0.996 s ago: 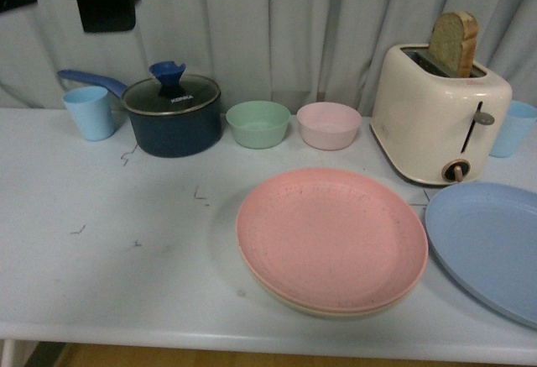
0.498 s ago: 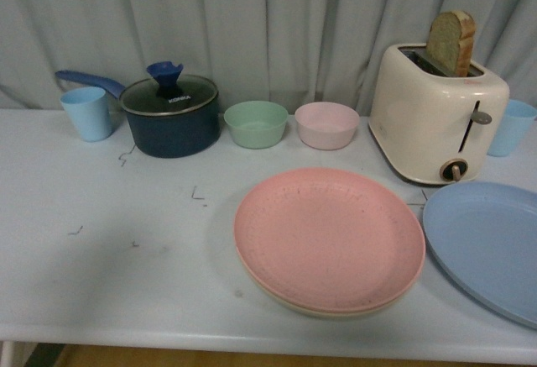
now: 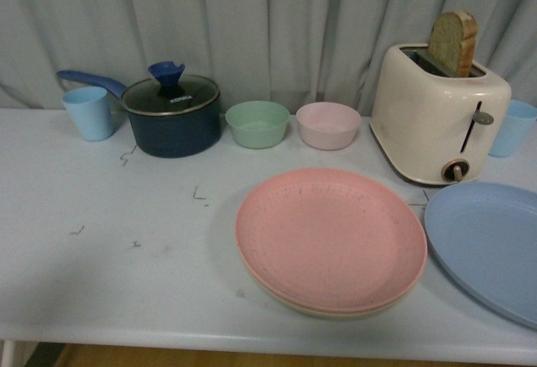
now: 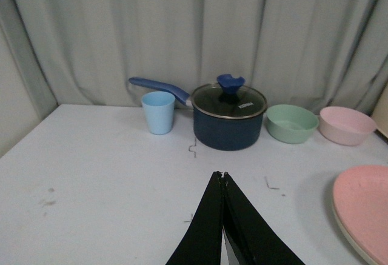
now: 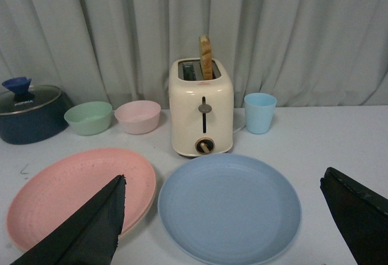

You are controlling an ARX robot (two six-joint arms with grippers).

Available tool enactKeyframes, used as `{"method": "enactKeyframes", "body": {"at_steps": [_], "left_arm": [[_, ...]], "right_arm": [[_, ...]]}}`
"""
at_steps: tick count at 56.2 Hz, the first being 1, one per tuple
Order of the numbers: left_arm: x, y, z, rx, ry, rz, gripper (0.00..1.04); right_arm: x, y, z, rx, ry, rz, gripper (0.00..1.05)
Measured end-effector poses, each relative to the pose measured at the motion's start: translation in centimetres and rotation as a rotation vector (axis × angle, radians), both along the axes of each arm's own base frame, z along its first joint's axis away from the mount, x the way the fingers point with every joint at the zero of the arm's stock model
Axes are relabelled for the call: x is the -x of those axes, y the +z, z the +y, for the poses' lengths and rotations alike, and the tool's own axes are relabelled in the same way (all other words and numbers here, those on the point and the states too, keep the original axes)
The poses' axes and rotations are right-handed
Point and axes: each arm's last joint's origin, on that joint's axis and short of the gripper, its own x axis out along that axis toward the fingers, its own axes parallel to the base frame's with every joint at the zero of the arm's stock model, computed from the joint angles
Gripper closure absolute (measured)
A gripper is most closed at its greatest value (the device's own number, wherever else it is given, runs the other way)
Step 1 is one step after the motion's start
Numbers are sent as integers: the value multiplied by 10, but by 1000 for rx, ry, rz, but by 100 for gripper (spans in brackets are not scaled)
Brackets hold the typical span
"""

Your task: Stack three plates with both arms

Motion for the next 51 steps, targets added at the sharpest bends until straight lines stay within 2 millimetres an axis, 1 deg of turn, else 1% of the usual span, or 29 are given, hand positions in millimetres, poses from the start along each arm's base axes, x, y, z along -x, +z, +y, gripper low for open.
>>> {"method": "enactKeyframes", "body": {"at_steps": [7,10,15,25,51], "left_arm": [[8,-3,-2,0,-24,2,103],[10,-6,-2,-1,-24,-33,103],[14,-13,-2,0,-23,16,103],[21,-7,-2,0,-24,-23,103],[35,-6,-2,0,-24,-21,103]], "right_arm": [[0,0,0,0,0,0,6],[0,0,0,0,0,0,6],[0,0,0,0,0,0,6],[0,0,0,0,0,0,6],[0,0,0,0,0,0,6]]}}
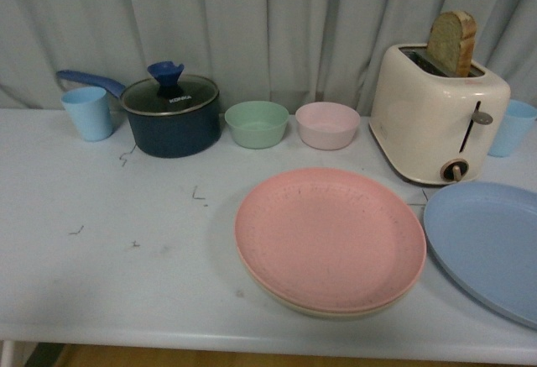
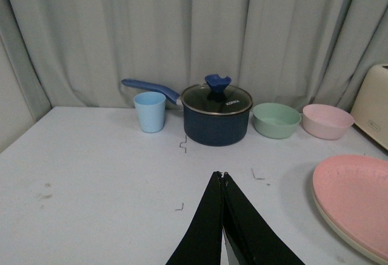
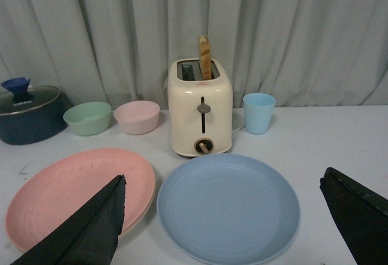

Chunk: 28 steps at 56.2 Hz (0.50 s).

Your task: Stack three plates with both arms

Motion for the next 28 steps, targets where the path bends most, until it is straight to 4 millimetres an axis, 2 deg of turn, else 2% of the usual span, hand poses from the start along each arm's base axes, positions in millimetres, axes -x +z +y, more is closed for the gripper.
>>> {"method": "enactKeyframes", "body": {"at_steps": [28], "left_arm": [[11,-3,0,0,2,24,103]], "right_arm": [[0,0,0,0,0,0,6]]}}
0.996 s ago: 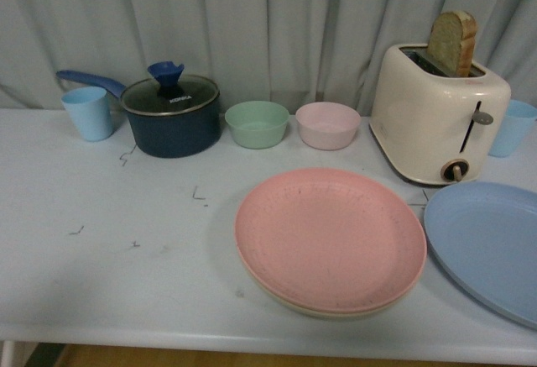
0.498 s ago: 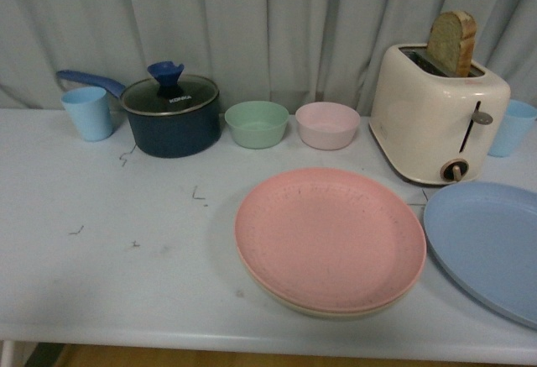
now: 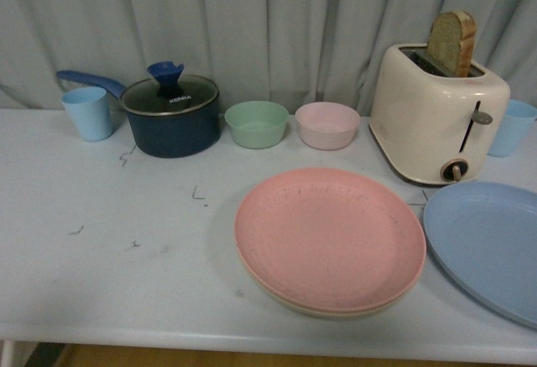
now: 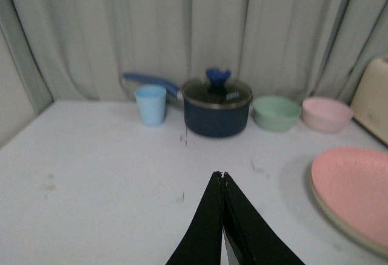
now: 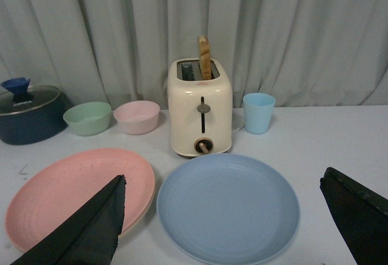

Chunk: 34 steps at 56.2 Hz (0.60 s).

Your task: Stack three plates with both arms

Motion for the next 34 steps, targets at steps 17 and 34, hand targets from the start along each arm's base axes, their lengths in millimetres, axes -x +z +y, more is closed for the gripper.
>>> {"method": "enactKeyframes", "body": {"at_steps": [17,34], "left_arm": [[8,-1,0,0,-2,-15,103],[8,-1,0,0,-2,-18,55]], "right_arm": [[0,0,0,0,-1,0,6],[-5,-1,-6,-8,-87,358,6]]}}
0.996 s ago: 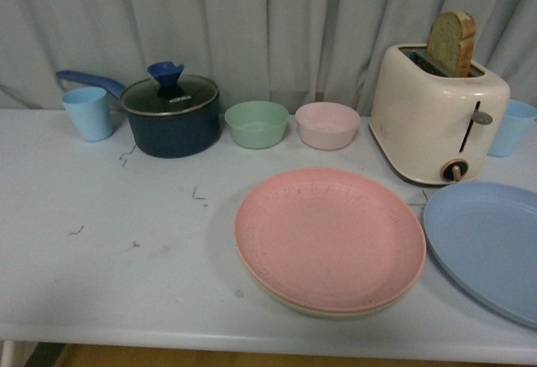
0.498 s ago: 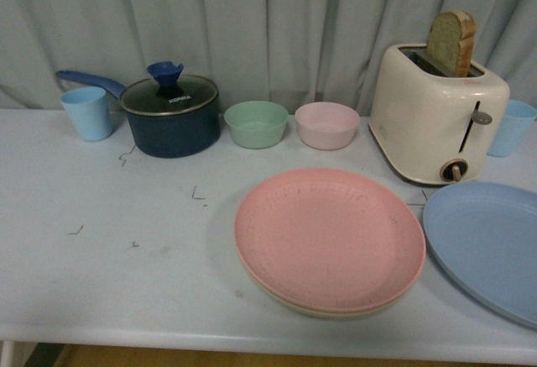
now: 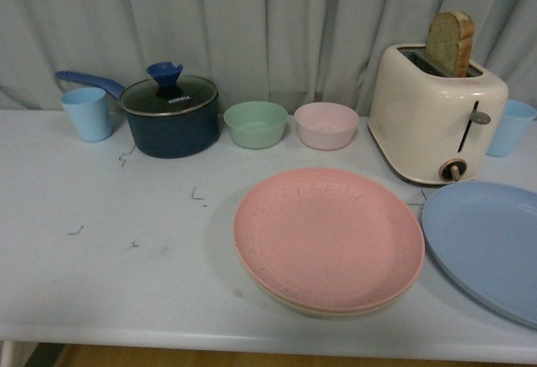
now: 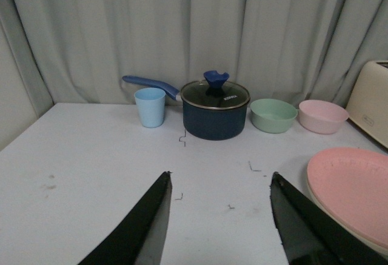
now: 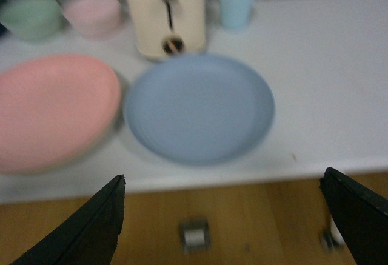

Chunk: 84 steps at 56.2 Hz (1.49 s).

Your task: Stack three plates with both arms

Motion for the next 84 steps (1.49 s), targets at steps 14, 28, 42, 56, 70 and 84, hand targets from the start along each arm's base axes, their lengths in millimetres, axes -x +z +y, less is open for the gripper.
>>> {"method": "enactKeyframes", "body": {"at_steps": [14,28,42,56,70,84], "left_arm": [[0,0,0,0,0,-2,12],[0,0,0,0,0,-1,7],[0,0,0,0,0,-1,7],[0,0,0,-1,0,-1,7],[0,0,0,0,0,-1,7],[0,0,0,0,0,0,7]], "right_arm": [[-52,25,-63,-140,-131,137,6],[-108,-4,-124,-269,-120,351,6],[-238,-54,-152,-176,-6,551,6],[-272,-70,-148,-174,31,603,6],[-283,-86,-142,-159,35,631,22],[-285,-100,-139,-147,28,652,64]]}}
